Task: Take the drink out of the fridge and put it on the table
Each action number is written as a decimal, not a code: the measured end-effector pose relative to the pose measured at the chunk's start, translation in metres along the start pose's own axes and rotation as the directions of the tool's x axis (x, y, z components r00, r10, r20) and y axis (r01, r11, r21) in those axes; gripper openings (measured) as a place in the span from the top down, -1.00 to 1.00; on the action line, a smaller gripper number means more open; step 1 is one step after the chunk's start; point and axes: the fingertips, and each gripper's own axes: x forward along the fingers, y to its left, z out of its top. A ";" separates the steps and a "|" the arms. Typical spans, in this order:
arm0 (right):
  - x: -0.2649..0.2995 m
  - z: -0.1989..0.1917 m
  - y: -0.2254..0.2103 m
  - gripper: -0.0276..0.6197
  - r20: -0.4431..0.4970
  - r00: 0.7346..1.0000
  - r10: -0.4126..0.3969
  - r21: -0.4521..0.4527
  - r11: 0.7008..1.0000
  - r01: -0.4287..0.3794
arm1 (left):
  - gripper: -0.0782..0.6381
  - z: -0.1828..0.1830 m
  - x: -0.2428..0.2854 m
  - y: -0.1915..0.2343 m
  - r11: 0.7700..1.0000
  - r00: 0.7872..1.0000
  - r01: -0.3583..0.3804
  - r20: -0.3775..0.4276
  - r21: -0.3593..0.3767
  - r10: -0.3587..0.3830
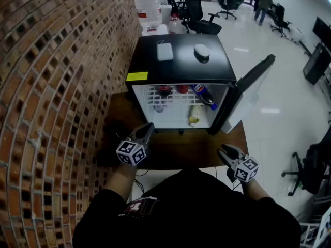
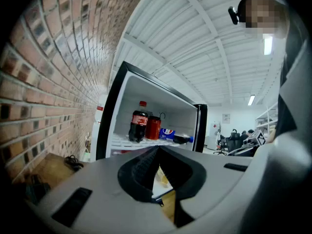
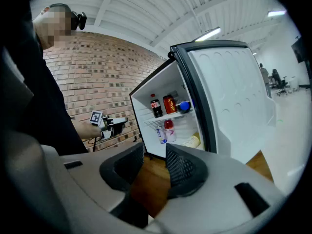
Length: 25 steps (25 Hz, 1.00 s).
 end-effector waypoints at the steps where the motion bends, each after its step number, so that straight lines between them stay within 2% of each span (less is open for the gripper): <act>1: -0.004 0.000 -0.002 0.50 0.000 1.000 -0.008 0.000 1.000 0.008 | 0.79 0.008 0.014 0.002 1.000 1.000 0.002 0.001 0.022 -0.002; 5: -0.020 0.001 -0.012 0.50 -0.002 0.999 -0.044 0.000 0.999 0.044 | 0.51 0.036 0.070 0.014 0.997 1.000 -0.023 0.015 0.076 0.022; 8: -0.031 0.002 -0.021 0.50 -0.002 0.998 -0.066 -0.005 0.998 0.066 | 0.24 0.048 0.110 0.036 0.994 0.995 -0.099 0.009 0.056 0.099; 9: -0.034 0.003 -0.023 0.50 -0.001 0.997 -0.071 -0.006 0.997 0.071 | 0.05 0.050 0.123 0.044 0.990 0.992 -0.128 -0.002 0.062 0.129; 10: -0.036 0.004 -0.025 0.50 -0.001 0.997 -0.076 -0.006 0.997 0.076 | 0.04 0.052 0.135 0.049 0.985 0.988 -0.151 -0.013 0.077 0.153; 12: -0.038 0.004 -0.027 0.50 -0.002 0.997 -0.081 -0.008 0.997 0.081 | -0.22 0.053 0.158 0.058 0.977 0.981 -0.186 -0.036 0.108 0.191; 15: -0.041 0.003 -0.029 0.50 -0.001 0.997 -0.080 -0.013 0.997 0.080 | -0.34 0.054 0.185 0.073 0.965 0.968 -0.233 -0.063 0.124 0.242; 19: -0.052 0.000 -0.032 0.50 -0.006 0.994 -0.109 0.006 0.994 0.109 | -0.35 0.056 0.211 0.080 0.952 0.965 -0.220 -0.096 0.213 0.245; 20: -0.056 -0.001 -0.033 0.50 -0.008 0.993 -0.118 0.011 0.993 0.118 | -0.29 0.056 0.214 0.081 0.949 0.965 -0.216 -0.100 0.228 0.243; 23: -0.062 -0.004 -0.035 0.50 -0.008 0.991 -0.137 0.022 0.990 0.137 | -0.09 0.058 0.217 0.082 0.952 0.969 -0.196 -0.104 0.234 0.225; 25: -0.061 -0.004 -0.034 0.50 -0.003 0.990 -0.139 0.023 0.990 0.140 | -0.08 0.059 0.213 0.075 0.956 0.977 -0.159 -0.102 0.245 0.189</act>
